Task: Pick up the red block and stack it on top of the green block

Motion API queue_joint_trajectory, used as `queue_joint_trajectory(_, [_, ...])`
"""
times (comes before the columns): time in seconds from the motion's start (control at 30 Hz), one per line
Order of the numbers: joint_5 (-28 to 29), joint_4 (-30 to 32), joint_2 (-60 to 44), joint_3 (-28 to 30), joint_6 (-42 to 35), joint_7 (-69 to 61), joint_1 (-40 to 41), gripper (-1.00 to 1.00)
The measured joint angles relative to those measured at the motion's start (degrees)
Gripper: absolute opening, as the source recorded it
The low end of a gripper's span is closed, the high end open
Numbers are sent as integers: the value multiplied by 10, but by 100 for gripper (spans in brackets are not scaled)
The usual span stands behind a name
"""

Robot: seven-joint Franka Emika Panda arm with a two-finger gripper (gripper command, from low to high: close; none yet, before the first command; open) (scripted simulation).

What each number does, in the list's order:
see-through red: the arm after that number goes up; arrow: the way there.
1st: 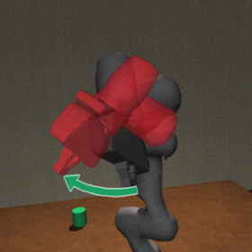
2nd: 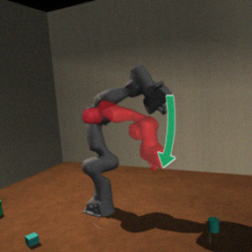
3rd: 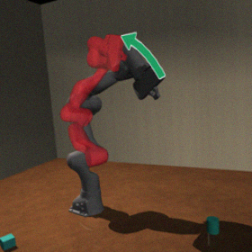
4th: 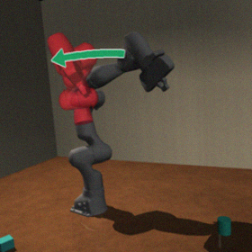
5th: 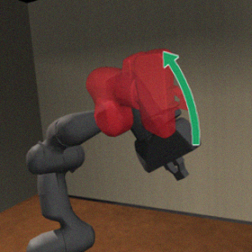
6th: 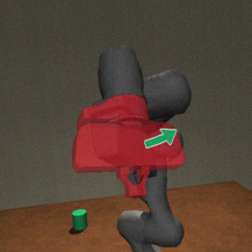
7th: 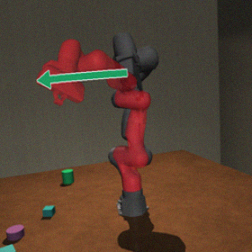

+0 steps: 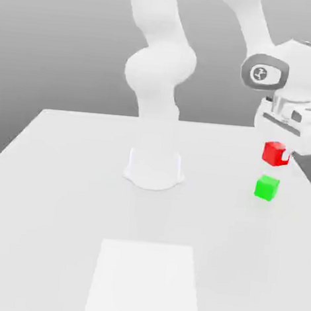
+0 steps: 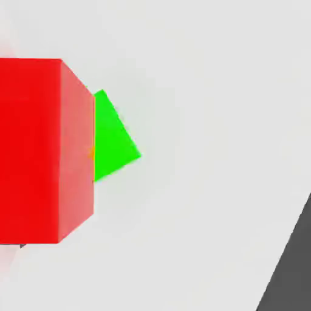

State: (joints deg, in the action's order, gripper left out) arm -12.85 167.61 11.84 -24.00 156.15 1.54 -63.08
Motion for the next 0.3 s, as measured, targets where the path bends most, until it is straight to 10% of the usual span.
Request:
queue_joint_trajectory(0.2, [128,-2,-118,11,111,86,22,-100])
queue_joint_trajectory(0.23, [149,-2,-128,18,121,100,23,100])
queue_joint_trajectory(0.3, [149,-2,-128,18,121,100,27,100])
